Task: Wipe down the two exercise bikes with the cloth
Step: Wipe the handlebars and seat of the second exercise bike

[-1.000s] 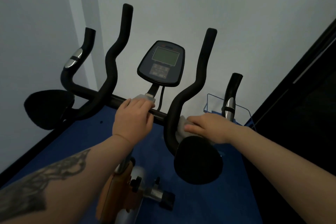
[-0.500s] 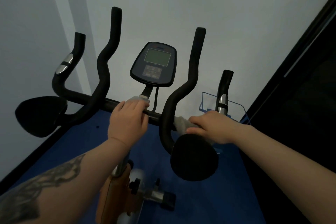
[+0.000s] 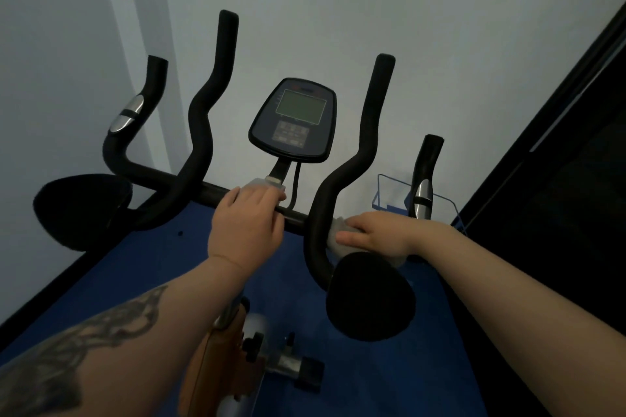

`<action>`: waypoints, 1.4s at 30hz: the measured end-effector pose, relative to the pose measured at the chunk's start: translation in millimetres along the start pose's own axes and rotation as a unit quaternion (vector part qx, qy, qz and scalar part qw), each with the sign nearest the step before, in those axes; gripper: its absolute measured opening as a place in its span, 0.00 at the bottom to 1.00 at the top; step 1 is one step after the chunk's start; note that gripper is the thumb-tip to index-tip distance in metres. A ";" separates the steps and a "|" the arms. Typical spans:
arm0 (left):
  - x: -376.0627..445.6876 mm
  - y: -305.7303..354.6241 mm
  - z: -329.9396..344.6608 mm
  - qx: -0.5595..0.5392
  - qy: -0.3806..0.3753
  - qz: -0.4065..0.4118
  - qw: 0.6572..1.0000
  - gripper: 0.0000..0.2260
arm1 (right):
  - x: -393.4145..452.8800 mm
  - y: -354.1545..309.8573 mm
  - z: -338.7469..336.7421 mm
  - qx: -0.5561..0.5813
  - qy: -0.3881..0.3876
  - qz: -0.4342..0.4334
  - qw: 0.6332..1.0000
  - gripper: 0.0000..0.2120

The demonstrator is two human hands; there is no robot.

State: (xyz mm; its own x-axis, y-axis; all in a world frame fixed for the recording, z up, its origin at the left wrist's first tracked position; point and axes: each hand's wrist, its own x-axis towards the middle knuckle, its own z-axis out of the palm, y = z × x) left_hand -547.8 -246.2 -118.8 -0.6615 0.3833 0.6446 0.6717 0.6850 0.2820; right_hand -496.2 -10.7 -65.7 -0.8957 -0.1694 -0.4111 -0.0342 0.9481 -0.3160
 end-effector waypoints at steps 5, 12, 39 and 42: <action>-0.2 1.8 -2.6 0.004 -0.005 -0.002 1.000 0.09 | -4.6 -3.0 6.5 0.038 0.053 -0.020 0.998 0.13; -0.9 1.3 -1.1 0.008 0.006 -0.001 1.000 0.09 | -2.3 -3.8 4.1 -0.040 0.016 0.012 0.999 0.21; -0.3 2.0 -3.8 0.002 -0.011 0.001 1.000 0.06 | 5.8 -9.8 9.5 -0.027 0.040 0.018 0.999 0.26; -0.3 1.6 -4.2 0.003 -0.016 0.001 1.000 0.07 | 5.9 -10.8 5.3 0.029 0.037 0.000 0.999 0.25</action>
State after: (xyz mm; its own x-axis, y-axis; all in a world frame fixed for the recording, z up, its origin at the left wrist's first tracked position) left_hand -545.2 -247.8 -115.5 -0.6701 0.4039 0.6227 0.6715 0.6875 0.2766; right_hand -498.7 -23.4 -69.3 -0.9264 -0.1462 -0.3469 -0.0095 0.9303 -0.3666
